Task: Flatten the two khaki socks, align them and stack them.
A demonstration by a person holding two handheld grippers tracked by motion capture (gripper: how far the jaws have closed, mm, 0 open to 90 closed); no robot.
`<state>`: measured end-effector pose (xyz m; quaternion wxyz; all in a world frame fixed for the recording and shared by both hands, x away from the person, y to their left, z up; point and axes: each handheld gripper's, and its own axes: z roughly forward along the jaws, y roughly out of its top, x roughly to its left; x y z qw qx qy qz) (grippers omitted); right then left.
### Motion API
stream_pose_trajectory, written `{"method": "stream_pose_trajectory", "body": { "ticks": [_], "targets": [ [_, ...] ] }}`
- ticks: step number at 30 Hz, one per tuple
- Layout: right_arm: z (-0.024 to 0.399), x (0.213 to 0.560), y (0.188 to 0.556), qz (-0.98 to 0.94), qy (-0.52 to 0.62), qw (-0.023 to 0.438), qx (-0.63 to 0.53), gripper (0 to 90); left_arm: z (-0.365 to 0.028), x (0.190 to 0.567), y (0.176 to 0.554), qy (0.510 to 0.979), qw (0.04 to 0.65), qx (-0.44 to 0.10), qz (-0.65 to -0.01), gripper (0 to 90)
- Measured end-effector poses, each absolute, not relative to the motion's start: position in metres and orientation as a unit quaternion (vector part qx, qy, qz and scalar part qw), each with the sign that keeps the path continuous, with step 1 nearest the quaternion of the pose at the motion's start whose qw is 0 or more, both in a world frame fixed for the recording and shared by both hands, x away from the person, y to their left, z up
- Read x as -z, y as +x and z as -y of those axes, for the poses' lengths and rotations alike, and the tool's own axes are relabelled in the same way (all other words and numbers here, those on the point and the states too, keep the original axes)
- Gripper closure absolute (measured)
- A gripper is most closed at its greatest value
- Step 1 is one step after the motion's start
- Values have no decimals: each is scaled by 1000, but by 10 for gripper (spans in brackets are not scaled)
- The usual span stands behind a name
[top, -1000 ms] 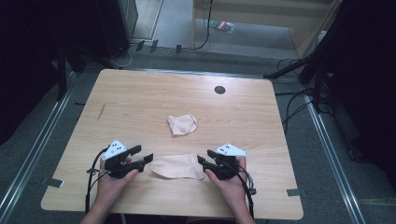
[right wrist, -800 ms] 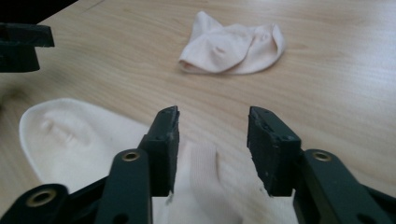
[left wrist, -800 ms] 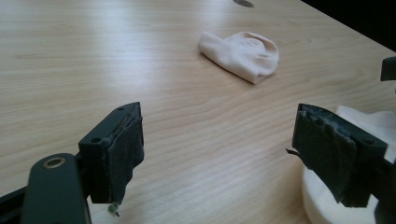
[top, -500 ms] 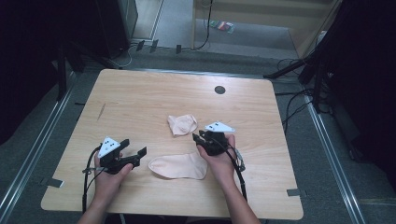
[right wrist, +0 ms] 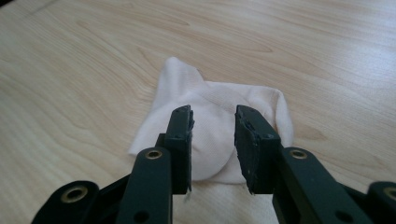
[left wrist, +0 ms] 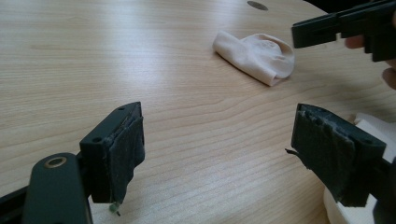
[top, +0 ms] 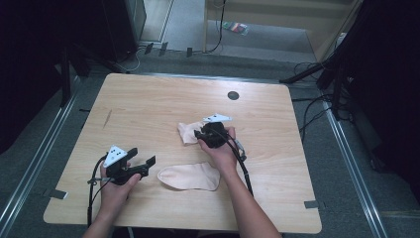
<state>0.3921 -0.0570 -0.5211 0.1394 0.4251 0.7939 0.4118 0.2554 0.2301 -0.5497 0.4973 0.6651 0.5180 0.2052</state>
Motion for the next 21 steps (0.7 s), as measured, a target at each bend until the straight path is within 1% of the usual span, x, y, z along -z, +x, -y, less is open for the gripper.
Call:
{"method": "stream_pose_trajectory", "body": {
  "ticks": [3,5,12,14,15,16,18,19,21],
  "targets": [
    [53,525,399,-794,433,137,-405,634,-230,550,256,663,500,-204,-519,194],
    [48,528,404,-787,435,158,-408,577,-231,550,256,663,500,-202,-520,197],
    [34,537,414,-803,419,165,-390,560,-231,550,257,662,500,-200,-522,203],
    [30,540,417,-805,423,168,-380,600,-231,550,257,662,500,-200,-521,204],
    [30,540,417,-805,423,168,-380,600,-231,550,257,662,500,-200,-521,205],
    [28,541,417,-811,416,173,-372,647,-231,550,257,662,500,-200,-522,205],
    [27,541,415,-820,406,193,-355,782,-231,550,257,662,500,-199,-522,207],
    [27,539,413,-821,407,194,-351,846,-231,550,257,662,501,-198,-522,207],
    [28,538,412,-821,403,197,-353,859,-232,550,257,662,500,-198,-522,207]
  ]
}}
